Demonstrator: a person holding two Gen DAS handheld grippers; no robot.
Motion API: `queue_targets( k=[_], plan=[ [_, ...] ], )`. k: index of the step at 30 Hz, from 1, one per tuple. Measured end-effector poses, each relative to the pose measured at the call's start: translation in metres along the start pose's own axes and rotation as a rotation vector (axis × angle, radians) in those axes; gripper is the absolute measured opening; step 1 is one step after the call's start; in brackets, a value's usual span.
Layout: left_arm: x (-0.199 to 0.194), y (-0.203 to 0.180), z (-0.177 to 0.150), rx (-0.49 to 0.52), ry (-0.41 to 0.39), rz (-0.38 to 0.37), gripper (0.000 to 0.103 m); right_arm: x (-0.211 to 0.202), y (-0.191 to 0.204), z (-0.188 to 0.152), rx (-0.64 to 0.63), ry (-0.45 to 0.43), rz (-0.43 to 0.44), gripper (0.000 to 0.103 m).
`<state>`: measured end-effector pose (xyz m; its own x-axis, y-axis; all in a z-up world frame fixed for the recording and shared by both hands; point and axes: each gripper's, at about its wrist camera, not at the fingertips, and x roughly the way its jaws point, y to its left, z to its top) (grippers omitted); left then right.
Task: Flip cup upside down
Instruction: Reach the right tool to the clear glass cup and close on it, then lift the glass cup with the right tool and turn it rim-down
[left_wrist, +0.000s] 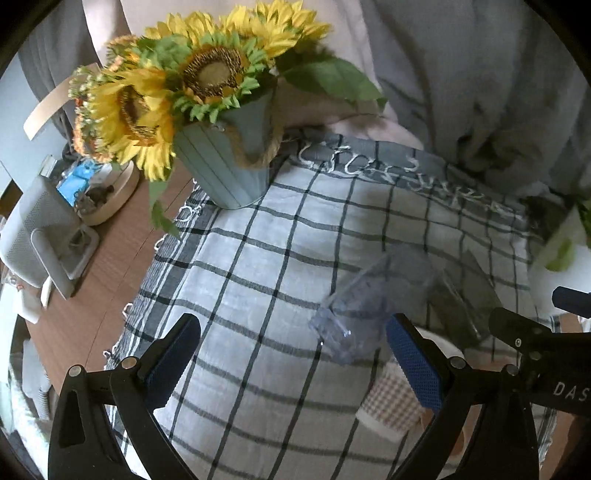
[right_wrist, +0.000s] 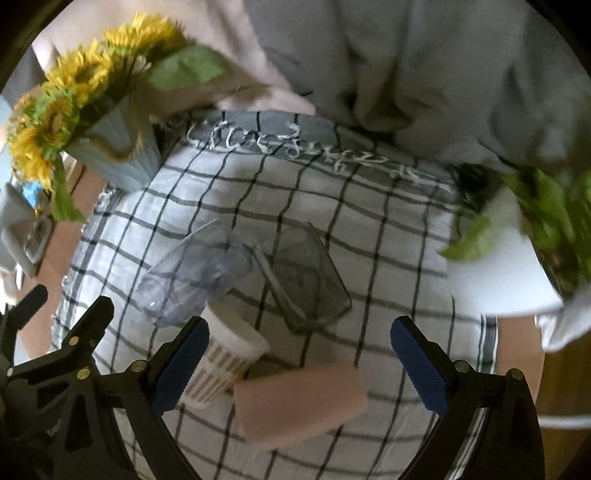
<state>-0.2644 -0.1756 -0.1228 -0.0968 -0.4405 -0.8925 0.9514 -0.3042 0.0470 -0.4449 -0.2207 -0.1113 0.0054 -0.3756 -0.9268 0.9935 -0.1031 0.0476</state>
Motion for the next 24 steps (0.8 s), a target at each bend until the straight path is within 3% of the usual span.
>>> queue_targets(
  k=[1,5,12,24],
  plan=[
    [0.004,-0.001,0.003,-0.01,0.003,0.005,0.102,0.005,0.0,0.005,-0.15,0.055,0.026,0.099],
    [0.019,-0.005,0.011,-0.024,0.021,0.042,0.102,0.032,0.002,0.024,-0.18,0.15,0.063,0.097],
    [0.036,-0.018,0.016,-0.024,0.045,0.039,0.102,0.084,0.004,0.033,-0.231,0.319,0.073,0.094],
    [0.059,-0.019,0.016,-0.021,0.091,0.052,0.102,0.123,0.005,0.028,-0.25,0.417,0.001,0.077]
  ],
)
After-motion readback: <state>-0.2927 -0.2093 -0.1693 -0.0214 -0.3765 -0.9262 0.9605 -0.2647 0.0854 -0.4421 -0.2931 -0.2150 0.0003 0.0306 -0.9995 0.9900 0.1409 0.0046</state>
